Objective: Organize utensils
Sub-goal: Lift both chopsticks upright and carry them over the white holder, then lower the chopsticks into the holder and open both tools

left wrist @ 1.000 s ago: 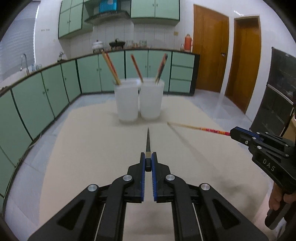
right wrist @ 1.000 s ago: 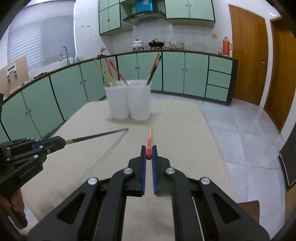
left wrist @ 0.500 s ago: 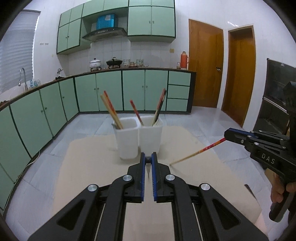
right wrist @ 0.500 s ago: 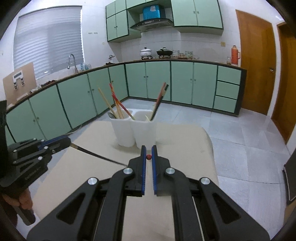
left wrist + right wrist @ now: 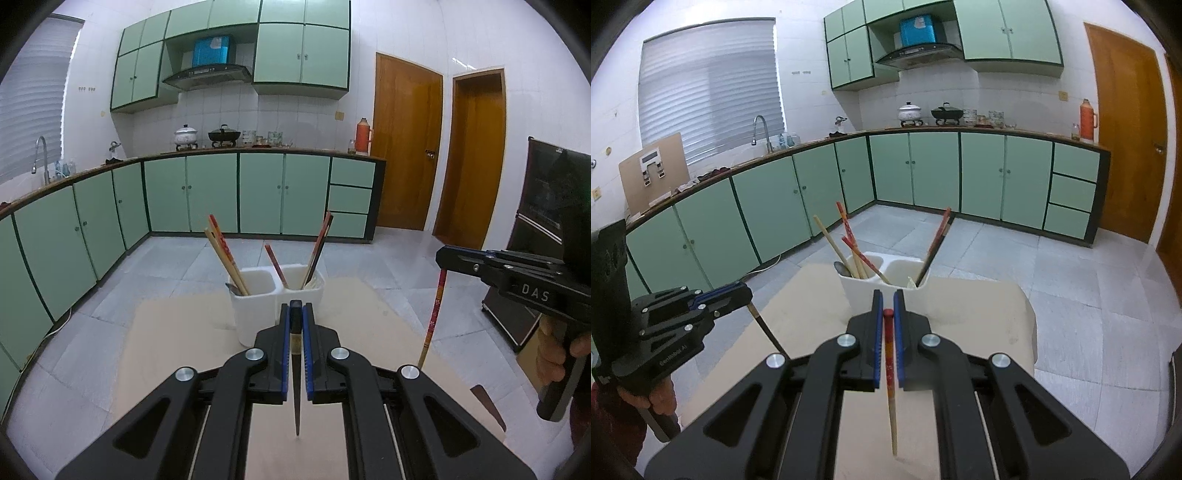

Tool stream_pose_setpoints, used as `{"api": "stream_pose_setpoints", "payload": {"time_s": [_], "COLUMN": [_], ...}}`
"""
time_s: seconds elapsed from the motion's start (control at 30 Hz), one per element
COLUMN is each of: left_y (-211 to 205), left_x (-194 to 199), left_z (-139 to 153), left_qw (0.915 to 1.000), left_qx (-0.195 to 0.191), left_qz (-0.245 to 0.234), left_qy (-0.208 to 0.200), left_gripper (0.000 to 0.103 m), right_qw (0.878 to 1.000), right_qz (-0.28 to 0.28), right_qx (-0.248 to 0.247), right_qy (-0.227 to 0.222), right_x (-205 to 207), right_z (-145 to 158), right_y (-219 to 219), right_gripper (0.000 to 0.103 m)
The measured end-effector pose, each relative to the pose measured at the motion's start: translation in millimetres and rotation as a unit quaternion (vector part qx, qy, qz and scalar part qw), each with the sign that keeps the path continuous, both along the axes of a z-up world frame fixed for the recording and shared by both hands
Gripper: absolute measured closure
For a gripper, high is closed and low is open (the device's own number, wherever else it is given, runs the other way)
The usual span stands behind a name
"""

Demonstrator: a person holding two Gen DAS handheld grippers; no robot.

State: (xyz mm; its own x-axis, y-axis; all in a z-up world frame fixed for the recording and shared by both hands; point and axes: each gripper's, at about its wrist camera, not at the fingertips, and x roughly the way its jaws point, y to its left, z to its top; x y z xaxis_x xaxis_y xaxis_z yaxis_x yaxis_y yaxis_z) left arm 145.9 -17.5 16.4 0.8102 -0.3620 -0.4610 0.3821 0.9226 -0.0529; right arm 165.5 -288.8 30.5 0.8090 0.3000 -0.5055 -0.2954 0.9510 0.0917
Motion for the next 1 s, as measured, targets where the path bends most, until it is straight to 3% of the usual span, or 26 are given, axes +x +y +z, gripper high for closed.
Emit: {"api": "stream_pose_setpoints", "payload": {"time_s": [0.47,0.67,1.0], "left_y": [6.7,10.7,2.6], "left_x": [22.3,50.7,115.4], "left_z": [55.7,88.7,124.6], "left_qw": [0.9981,0.9957,0.9913], "left_qx": [-0.001,-0.014,-0.019], "left_qz": [-0.002,0.007,0.024], "left_qy": [-0.062,-0.091,-0.128], "left_gripper": [0.097,0.097,0.097], "right_qw": [0.999,0.998,0.997], "right_qz": [0.012,0.012,0.015], "right_qx": [-0.002,-0.005,-0.004], "right_qy": [-0.05,-0.062,-0.07], "right_x": [33.0,61.3,116.0], "right_z": [61.9,87.7,101.8], "right_y": [3.2,7.1,18.5], "right_gripper": [0.098,0.098,0.098]}}
